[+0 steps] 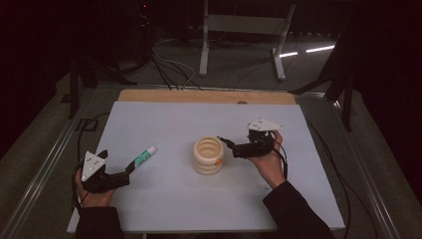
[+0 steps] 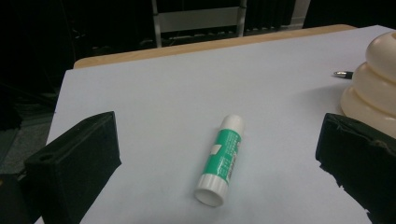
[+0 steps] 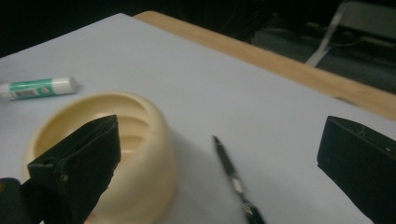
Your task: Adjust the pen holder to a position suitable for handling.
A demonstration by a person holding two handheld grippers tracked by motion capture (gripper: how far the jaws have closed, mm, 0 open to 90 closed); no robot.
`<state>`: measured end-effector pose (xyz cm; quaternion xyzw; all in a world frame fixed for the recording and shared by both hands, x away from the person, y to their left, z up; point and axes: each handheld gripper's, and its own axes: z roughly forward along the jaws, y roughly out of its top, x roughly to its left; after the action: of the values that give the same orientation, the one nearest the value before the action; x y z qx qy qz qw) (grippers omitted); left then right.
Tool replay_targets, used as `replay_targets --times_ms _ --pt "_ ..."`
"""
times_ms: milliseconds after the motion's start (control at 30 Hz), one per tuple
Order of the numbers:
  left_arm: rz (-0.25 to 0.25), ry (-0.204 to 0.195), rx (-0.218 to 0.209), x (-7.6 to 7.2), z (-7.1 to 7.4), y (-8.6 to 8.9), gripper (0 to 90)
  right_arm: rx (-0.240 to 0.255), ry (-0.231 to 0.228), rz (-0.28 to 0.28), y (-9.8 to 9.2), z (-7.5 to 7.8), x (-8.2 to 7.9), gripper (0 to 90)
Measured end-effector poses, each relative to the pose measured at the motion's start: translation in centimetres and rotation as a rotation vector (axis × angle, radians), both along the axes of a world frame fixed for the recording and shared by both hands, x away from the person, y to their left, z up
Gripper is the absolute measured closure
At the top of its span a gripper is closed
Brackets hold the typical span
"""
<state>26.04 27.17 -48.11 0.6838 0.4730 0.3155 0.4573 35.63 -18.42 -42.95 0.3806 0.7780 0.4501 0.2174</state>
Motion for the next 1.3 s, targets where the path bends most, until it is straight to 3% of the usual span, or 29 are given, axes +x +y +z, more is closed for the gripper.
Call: replay_targets --times_ms 100,267,400,533,633,933,1300 --pt "0.000 0.000 -0.001 0.0 0.0 -0.1 0.2 0.004 -0.034 -0.028 -1.8 0.1 -0.6 0.0" --pt "0.000 0.004 0.002 0.0 0.0 -0.1 0.2 0.022 -0.053 -0.082 -5.0 -0.4 -1.4 0.0" --pt "0.003 0.005 0.001 0.0 -0.1 -0.1 0.2 0.010 -0.088 -0.137 -6.7 -0.9 -2.3 0.0" --pt "0.005 0.008 0.000 0.0 -0.1 0.0 0.2 0.006 -0.107 -0.156 -7.9 -1.5 -3.1 0.0" --pt "0.009 0.009 -0.001 0.0 -0.1 0.0 0.2 -0.006 -0.102 -0.162 -8.5 -2.0 -3.5 0.0" --pt "0.008 0.008 -0.004 0.0 -0.1 0.1 0.2 0.025 -0.067 -0.202 -10.5 -3.7 -4.3 0.0" --pt "0.002 0.013 0.008 0.1 -0.1 -0.2 0.2 0.093 -0.044 -0.264 -12.4 -4.3 -5.6 0.0"
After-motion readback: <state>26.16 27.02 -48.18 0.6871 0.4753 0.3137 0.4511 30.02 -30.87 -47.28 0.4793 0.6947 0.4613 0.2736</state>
